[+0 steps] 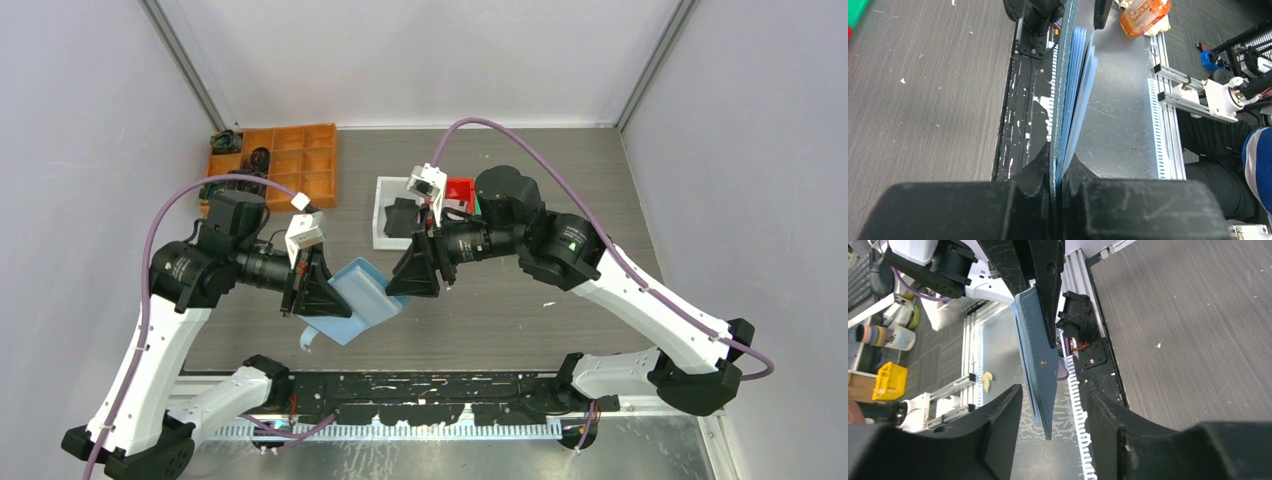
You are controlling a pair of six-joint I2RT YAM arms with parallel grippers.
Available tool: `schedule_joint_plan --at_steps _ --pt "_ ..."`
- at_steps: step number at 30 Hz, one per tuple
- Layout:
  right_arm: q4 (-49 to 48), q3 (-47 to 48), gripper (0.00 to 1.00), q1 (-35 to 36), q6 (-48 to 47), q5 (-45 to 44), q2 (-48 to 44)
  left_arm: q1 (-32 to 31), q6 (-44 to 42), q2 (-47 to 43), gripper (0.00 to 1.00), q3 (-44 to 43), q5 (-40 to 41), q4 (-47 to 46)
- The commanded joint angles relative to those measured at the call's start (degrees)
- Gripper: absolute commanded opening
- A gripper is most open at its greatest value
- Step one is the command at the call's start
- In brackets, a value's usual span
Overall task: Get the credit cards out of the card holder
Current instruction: Remove the credit card from the card holder.
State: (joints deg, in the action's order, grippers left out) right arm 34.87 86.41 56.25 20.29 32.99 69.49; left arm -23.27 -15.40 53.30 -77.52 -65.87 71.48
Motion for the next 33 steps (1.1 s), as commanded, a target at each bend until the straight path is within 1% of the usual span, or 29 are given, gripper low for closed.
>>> schedule_joint_plan --at_steps 1,2,5,6,10,12,14,17,18,19,20,21,22,24,25,28,31,33 --pt "-6.9 -0.3 0.50 0.1 2.2 3.8 0.0 -0.2 0.4 -0.3 0.00 -2.2 -2.5 -1.4" --pt "-7.3 -0.4 0.47 0.2 2.6 3.8 0.2 -0.2 0.6 -0.2 0.00 -2.2 -2.6 -1.5" --pt "-7.5 -0.4 0.44 0.2 2.9 4.1 0.8 -0.2 0.7 -0.2 0.00 -2.2 -2.7 -1.6" --pt "-7.6 -0.4 0.44 0.2 3.0 4.3 1.2 -0.2 0.7 -0.1 0.00 -2.3 -2.6 -1.6" --pt "-8.2 -0.8 0.50 0.2 3.3 5.7 1.5 -0.2 0.8 -0.3 0.00 -2.1 -2.6 -1.7" --pt "-8.6 -1.1 0.50 0.2 3.4 5.8 1.4 -0.2 0.7 -0.2 0.00 -2.1 -2.7 -1.7" --pt "-8.8 -1.1 0.49 0.2 3.4 6.2 1.4 -0.2 0.7 -0.3 0.00 -2.0 -2.8 -1.8" --pt "-9.1 -1.0 0.34 0.2 3.3 6.4 1.6 -0.2 0.7 -0.4 0.00 -2.2 -2.9 -1.8" --pt "-9.2 -1.0 0.26 0.2 3.4 6.5 1.6 -0.2 0.7 -0.4 0.00 -2.3 -3.1 -1.8" --pt "-9.2 -0.9 0.21 0.2 3.5 6.5 1.6 -0.2 0.8 -0.3 0.00 -2.4 -3.2 -1.8" --pt "-9.0 -0.8 0.16 0.2 3.5 6.2 1.6 -0.2 0.8 -0.4 0.00 -2.6 -3.3 -1.9" --pt "-8.7 -0.6 0.13 0.1 3.5 5.9 1.8 -0.2 0.7 -0.5 0.00 -2.8 -3.3 -1.9" --pt "-8.1 -0.3 0.13 0.1 3.3 5.6 2.1 -0.2 0.8 -0.4 0.00 -3.0 -3.3 -2.0" --pt "-7.1 0.1 0.22 0.2 3.1 5.2 2.6 -0.2 0.9 -0.1 0.00 -3.4 -3.4 -1.9" --pt "-6.6 0.1 0.24 0.1 2.8 4.6 2.7 -0.2 0.9 -0.1 0.00 -3.5 -3.5 -1.9" --pt "-6.1 0.0 0.25 0.2 2.7 2.8 3.1 -0.2 1.2 0.0 0.00 -3.9 -3.6 -2.2" --pt "-4.6 0.4 0.29 0.8 1.6 0.1 3.7 -0.2 2.5 0.1 0.00 -4.2 -3.9 -3.3" --pt "-4.6 0.1 0.29 0.9 1.1 -0.2 3.7 -0.2 2.9 0.2 0.00 -4.4 -4.2 -3.7"
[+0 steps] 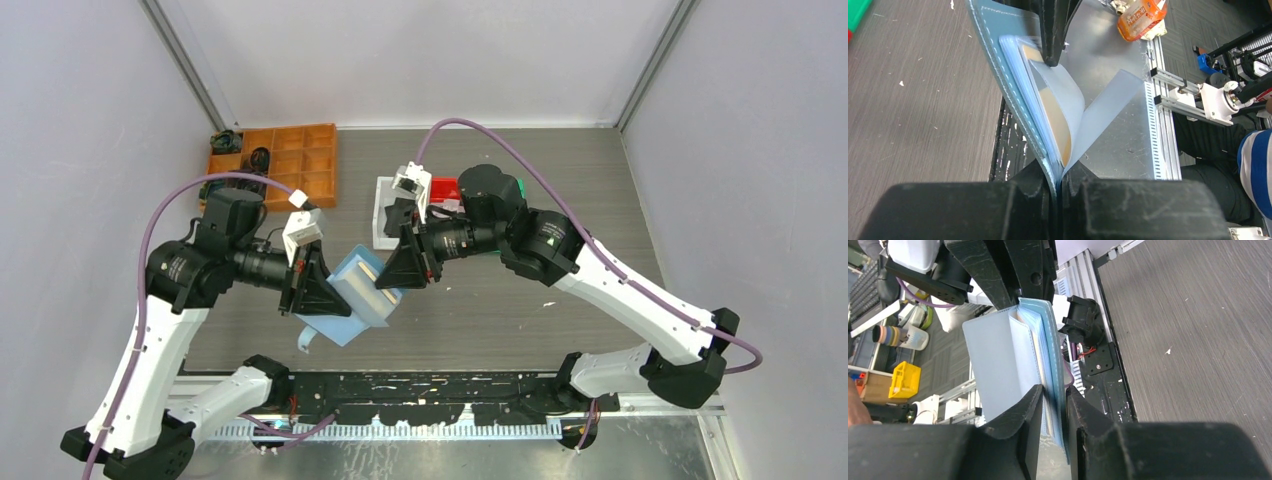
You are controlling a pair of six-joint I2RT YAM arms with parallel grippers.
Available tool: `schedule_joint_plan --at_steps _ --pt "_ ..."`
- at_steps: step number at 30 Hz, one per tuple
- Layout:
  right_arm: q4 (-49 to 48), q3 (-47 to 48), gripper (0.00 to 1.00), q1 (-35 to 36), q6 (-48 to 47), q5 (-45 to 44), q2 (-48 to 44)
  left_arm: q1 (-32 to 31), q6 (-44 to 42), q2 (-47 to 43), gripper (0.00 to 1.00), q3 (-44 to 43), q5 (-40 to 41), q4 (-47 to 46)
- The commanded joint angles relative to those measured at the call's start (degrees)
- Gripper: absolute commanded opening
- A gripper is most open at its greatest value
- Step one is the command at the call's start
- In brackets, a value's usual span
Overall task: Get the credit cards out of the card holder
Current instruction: Remove the credit card from the card holder.
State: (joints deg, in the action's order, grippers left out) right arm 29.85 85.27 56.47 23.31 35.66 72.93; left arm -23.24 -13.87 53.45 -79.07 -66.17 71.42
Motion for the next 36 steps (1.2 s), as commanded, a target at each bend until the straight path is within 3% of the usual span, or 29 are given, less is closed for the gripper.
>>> schedule_joint_plan --at_steps 1,5,10,18,25,26,28,30,32,36 --pt "-0.1 1.0 0.26 0.7 -1.9 -2.6 0.0 -0.2 1.5 0.1 0.00 -3.0 -3.9 -3.6" --pt "-2.8 0.3 0.15 0.8 -0.5 -0.4 -1.1 -0.2 0.8 0.0 0.00 -3.1 -3.4 -3.6" --pt "-8.4 -1.5 0.16 0.9 2.9 5.8 -1.7 -0.2 -0.6 0.1 0.03 -3.4 -3.1 -3.9" --pt "-11.0 -3.3 0.21 2.4 4.3 5.4 -0.7 -0.2 -0.5 0.5 0.03 -5.5 -4.5 -5.8" --pt "-13.1 -2.9 0.05 3.5 5.3 5.2 -0.2 -0.2 -0.5 -0.1 0.04 -5.5 -5.3 -7.4" --pt "-13.3 -2.9 0.01 3.5 5.5 5.3 -0.4 -0.3 -0.7 -0.3 0.16 -5.2 -5.0 -7.6" --pt "-12.4 -2.5 0.01 3.6 4.9 4.9 -0.9 -0.2 -1.1 -0.9 0.61 -4.5 -3.6 -7.7" --pt "-8.9 -1.1 0.01 3.5 2.3 3.7 -1.9 -0.2 -2.3 -1.9 0.92 -3.8 -1.3 -7.0" --pt "-3.4 0.7 0.01 3.5 -2.6 1.3 -2.8 -0.2 -2.5 -3.1 0.99 -3.3 0.6 -6.6" --pt "11.8 7.0 0.01 3.6 -11.3 -3.9 -2.1 -0.3 -1.9 -4.5 1.00 -3.5 1.0 -4.3"
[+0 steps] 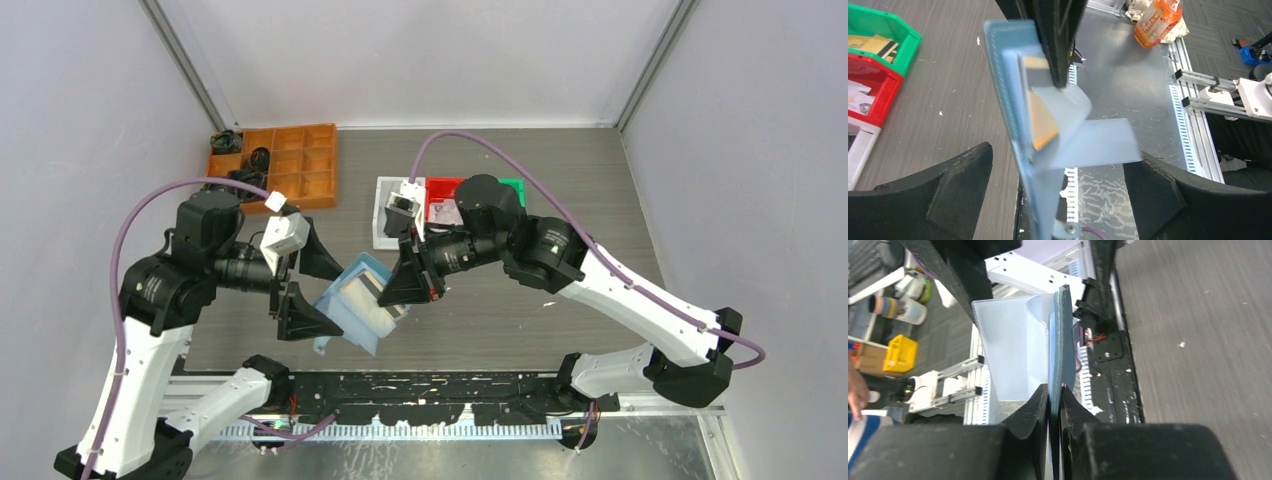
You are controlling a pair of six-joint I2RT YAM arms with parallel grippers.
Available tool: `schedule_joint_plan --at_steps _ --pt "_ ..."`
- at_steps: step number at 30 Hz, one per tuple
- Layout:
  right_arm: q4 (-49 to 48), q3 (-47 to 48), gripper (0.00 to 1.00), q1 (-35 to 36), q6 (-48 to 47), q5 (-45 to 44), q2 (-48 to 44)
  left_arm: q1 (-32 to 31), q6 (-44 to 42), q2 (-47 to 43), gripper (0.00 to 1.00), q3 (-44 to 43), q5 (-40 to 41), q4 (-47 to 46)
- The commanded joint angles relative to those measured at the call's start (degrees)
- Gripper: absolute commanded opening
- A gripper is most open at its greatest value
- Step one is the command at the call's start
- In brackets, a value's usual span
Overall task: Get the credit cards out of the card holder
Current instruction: Remove the credit card from the card holder.
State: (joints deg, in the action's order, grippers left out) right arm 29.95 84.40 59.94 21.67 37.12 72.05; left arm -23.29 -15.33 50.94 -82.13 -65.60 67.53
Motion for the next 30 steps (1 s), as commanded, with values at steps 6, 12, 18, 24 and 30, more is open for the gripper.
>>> schedule_joint_plan --at_steps 6,12,18,24,30 --pt "23.0 15.0 0.01 1.6 -14.9 -11.3 2.7 -0.1 16.7 -4.3 1.00 2.3 2.3 -12.6" --pt "21.7 15.0 0.01 2.8 -15.3 -13.5 2.0 0.9 28.8 -3.3 0.92 2.9 10.5 -24.2" --pt "20.1 15.0 0.01 4.1 -15.1 -14.0 1.7 2.7 36.2 -3.1 0.80 7.4 12.7 -30.1" --pt "19.3 15.3 0.01 4.4 -15.2 -14.4 1.7 2.7 33.9 -4.3 0.73 10.4 12.1 -30.3" --pt "18.2 15.8 0.01 4.5 -14.9 -14.8 1.9 2.7 27.7 -5.9 0.75 11.4 5.2 -26.4"
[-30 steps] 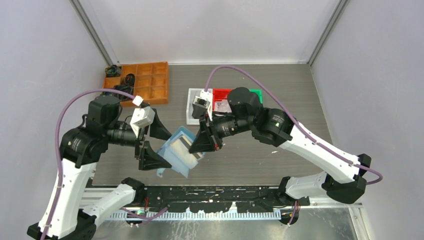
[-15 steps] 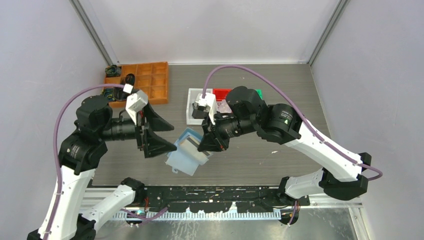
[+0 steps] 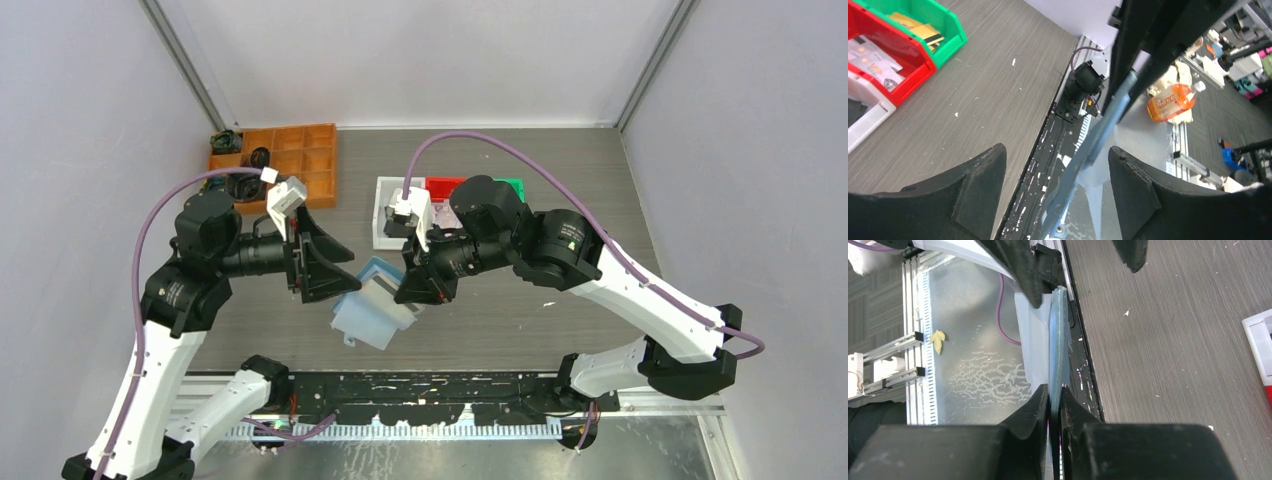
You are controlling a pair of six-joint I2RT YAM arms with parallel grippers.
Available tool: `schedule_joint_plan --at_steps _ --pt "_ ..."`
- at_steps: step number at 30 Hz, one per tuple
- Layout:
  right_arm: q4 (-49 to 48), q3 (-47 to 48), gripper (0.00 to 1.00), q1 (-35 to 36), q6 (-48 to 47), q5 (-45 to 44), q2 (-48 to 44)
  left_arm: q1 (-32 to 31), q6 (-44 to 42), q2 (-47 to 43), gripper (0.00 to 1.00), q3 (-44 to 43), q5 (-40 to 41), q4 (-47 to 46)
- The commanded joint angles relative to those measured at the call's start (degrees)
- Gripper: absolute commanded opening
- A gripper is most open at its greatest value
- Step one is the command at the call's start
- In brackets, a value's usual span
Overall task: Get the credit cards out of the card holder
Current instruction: Remove the credit card from the card holder.
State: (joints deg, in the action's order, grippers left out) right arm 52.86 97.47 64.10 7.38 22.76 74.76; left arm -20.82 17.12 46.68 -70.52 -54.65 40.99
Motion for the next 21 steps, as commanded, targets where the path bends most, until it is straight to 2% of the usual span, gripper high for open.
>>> schedule_joint_plan --at_steps 1,8,15,21 --pt "-4.9 2.7 0.01 0.3 -0.6 -0.5 -0.7 0.3 -6.4 -1.9 0.76 -0.4 -6.8 1.6" --pt "-5.6 3.5 0.01 0.3 0.5 0.3 -0.2 0.3 -10.8 -2.2 0.77 -0.2 -9.0 5.4" --pt "-7.7 2.8 0.01 0.3 1.0 4.0 -1.5 0.3 -25.2 -0.8 0.73 -2.8 -7.2 17.4" --pt "-9.0 1.9 0.01 0.3 1.7 8.1 -0.9 0.3 -20.9 -0.8 0.64 -3.2 -10.8 14.5"
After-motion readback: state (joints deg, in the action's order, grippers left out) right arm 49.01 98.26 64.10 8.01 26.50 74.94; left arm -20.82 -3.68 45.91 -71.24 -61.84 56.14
